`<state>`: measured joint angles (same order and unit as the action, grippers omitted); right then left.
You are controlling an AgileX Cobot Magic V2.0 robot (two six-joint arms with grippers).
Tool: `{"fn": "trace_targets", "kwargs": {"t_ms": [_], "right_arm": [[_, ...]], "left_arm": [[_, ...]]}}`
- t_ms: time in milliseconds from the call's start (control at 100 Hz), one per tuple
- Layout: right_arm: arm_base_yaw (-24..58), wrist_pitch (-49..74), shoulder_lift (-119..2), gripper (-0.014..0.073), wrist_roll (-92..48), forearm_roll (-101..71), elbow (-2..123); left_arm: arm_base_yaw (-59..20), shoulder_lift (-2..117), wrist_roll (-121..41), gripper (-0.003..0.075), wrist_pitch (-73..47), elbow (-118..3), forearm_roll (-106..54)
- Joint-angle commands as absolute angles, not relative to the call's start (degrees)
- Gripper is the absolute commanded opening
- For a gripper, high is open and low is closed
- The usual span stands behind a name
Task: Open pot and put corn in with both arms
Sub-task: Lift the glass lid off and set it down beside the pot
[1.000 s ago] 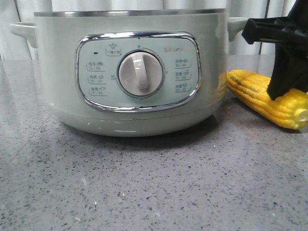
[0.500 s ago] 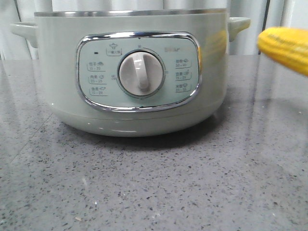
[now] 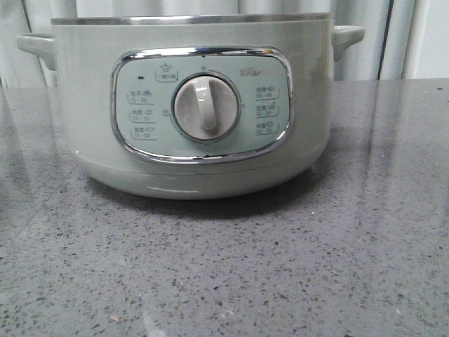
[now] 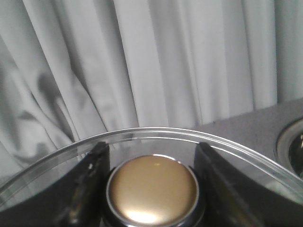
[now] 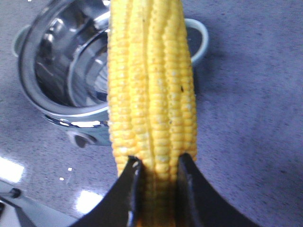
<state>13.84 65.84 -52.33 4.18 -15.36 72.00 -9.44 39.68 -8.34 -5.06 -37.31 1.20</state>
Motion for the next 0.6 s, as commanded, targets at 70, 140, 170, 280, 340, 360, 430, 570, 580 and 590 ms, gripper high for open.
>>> {"fn": "trace_targets", "kwargs": {"t_ms": [70, 140, 170, 280, 340, 360, 430, 570, 580, 590], "right_arm": [[13.9, 61.5, -60.8, -0.0064, -1.5, -22.6, 77.4], [13.9, 60.4, -64.2, -0.0064, -4.3, -26.8, 79.2], [14.1, 60.0, -65.4, -0.0064, -5.1, -27.7, 79.9], [16.8, 57.8, -70.0, -0.0064, -6.0, -28.0, 82.9], [18.4, 57.0, -72.2, -0.0064, -6.1, -28.0, 84.3], [18.9, 56.9, -73.0, -0.0064, -6.1, -28.0, 84.8], [20.5, 55.8, -75.8, -0.0064, -6.3, -28.0, 86.4], [22.3, 51.5, -80.1, -0.0063, -6.5, -27.3, 87.2], [22.3, 51.4, -80.3, -0.0063, -6.5, -27.3, 87.2], [22.3, 51.4, -80.6, -0.0063, -6.5, -27.1, 87.2]], "left_arm": [[-9.2, 38.8, -8.5, -0.0020, 13.0, -29.9, -0.7], [-9.2, 38.8, -8.5, -0.0020, 17.6, -25.9, -1.4], [-9.2, 38.8, -8.5, -0.0020, 19.3, -24.2, -1.5], [-9.2, 38.9, -8.5, -0.0020, 22.3, -20.4, -4.0], [-9.2, 38.9, -8.5, -0.0020, 22.8, -18.7, -5.8], [-9.2, 38.9, -8.5, -0.0020, 22.8, -18.3, -6.0], [-9.2, 40.0, -8.5, -0.0020, 23.1, -17.1, -6.1], [-11.4, 44.7, -7.4, -0.0020, 23.8, -16.5, -6.1], [-11.5, 45.0, -7.4, -0.0020, 24.0, -16.5, -6.1], [-11.8, 45.3, -7.4, -0.0020, 24.5, -16.5, -6.1]]}}
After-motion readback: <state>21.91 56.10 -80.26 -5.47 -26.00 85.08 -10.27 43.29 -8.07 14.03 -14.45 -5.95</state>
